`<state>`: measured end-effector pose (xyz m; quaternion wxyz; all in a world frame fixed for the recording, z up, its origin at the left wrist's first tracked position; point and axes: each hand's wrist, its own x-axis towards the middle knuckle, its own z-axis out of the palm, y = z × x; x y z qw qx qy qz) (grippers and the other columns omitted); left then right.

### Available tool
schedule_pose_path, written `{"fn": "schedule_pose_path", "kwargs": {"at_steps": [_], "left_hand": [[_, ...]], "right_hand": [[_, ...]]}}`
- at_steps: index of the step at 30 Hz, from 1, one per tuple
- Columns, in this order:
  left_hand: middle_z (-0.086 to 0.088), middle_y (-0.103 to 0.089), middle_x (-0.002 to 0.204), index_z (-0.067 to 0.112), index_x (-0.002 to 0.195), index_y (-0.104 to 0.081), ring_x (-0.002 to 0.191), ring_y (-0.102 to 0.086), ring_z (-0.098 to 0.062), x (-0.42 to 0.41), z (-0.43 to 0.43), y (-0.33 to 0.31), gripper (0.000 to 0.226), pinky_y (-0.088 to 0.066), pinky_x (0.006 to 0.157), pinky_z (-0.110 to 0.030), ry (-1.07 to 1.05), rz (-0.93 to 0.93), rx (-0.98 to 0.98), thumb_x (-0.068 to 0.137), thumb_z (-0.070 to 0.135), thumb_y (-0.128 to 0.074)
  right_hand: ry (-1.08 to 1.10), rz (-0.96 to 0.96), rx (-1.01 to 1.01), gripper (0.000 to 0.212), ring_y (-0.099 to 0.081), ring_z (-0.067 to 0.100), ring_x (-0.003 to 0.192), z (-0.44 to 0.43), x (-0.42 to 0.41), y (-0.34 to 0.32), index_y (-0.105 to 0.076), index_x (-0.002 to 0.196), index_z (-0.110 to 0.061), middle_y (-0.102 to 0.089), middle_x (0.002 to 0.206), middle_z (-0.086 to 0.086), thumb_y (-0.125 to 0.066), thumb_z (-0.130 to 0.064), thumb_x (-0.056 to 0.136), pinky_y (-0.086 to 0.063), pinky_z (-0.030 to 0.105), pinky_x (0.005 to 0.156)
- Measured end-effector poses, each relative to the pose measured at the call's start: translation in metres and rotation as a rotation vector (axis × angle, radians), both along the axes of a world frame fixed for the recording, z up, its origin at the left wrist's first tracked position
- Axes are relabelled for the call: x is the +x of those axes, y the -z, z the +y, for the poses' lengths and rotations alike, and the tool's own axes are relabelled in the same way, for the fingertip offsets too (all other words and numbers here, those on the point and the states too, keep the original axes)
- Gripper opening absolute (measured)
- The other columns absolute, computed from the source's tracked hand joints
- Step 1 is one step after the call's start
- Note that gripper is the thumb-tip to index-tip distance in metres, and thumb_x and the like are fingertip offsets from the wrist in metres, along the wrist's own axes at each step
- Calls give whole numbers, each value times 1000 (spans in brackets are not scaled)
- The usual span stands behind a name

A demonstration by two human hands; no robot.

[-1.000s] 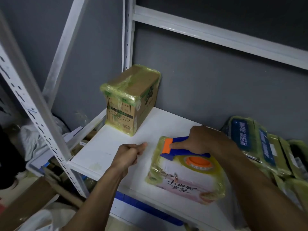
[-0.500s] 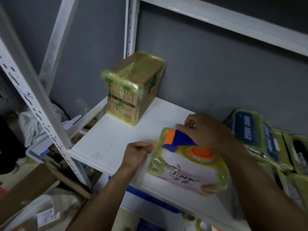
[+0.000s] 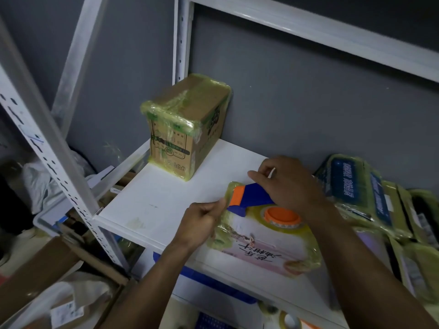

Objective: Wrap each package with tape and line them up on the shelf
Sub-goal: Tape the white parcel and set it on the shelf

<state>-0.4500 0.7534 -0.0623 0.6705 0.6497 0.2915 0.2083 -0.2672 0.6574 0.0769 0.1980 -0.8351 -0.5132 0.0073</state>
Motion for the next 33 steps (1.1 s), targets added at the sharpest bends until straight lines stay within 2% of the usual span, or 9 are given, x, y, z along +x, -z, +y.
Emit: {"fn": "schedule_pose_path", "kwargs": {"at_steps": [3,7,11,15,17,18,22,28,33], "left_hand": [[4,-78,97,34,98,-80,82,-64,8,-2,5,0,35,-48,77,-12,81,48,8,97,59,-57],[28,-61,128,35,139,-60,114,-55,19,0,1,-8,37,-43,94,-4,-11,18,70,101,39,-59],[38,-61,121,35,138,-59,117,-52,21,2,-8,-8,34,-40,92,0,-40,-46,110,104,32,-55],[28,-61,131,33,137,-62,127,-51,8,1,-6,-7,33,-38,103,-5,25,-96,135,106,24,-52],[20,-57,134,40,140,-58,126,-44,2,-2,-3,-8,38,-35,92,-4,107,-82,143,104,27,-56],[16,-57,136,44,141,-55,126,-45,-1,-4,-2,-8,43,-44,103,-19,163,-79,141,100,33,-62],[31,-62,130,58,141,-47,120,-61,1,-6,1,-9,84,-55,97,-26,256,42,340,67,66,-86],[32,-65,123,57,140,-50,119,-59,8,-7,10,-5,96,-56,96,-27,118,186,578,53,89,-75],[27,-68,122,54,139,-53,112,-65,3,-4,9,0,98,-60,91,-31,152,111,387,51,80,-86]], "right_hand": [[0,-93,63,58,-55,9,64,-4,-1,-2,-55,56,-26,-57,69,-7,-50,-69,94,-52,38,67],[-3,-155,-1,83,-57,16,60,-12,-5,-8,-62,58,-11,-59,63,2,-29,-79,92,-52,41,70],[-106,67,-70,65,-64,2,91,-38,4,-14,-77,97,-32,-68,98,-18,-44,-86,84,-54,33,83],[-213,126,-273,65,-51,-6,118,-64,18,-9,-43,138,-62,-41,130,-36,-68,-73,79,-50,27,93],[-220,101,-258,61,-53,-2,115,-66,22,-6,-40,137,-65,-43,126,-31,-68,-69,83,-51,29,92],[-234,106,-235,55,-54,-1,112,-66,22,-5,-41,134,-68,-46,123,-28,-65,-68,84,-50,27,91],[-268,130,-170,40,-55,-2,108,-65,22,-3,-41,125,-75,-51,113,-24,-56,-69,89,-48,23,87],[-217,117,-191,42,-53,-4,106,-64,23,-10,-47,131,-63,-53,108,-24,-47,-76,91,-46,20,85],[-184,132,-262,48,-50,-6,109,-71,24,-16,-44,138,-61,-52,108,-27,-49,-74,92,-46,23,89]]}}
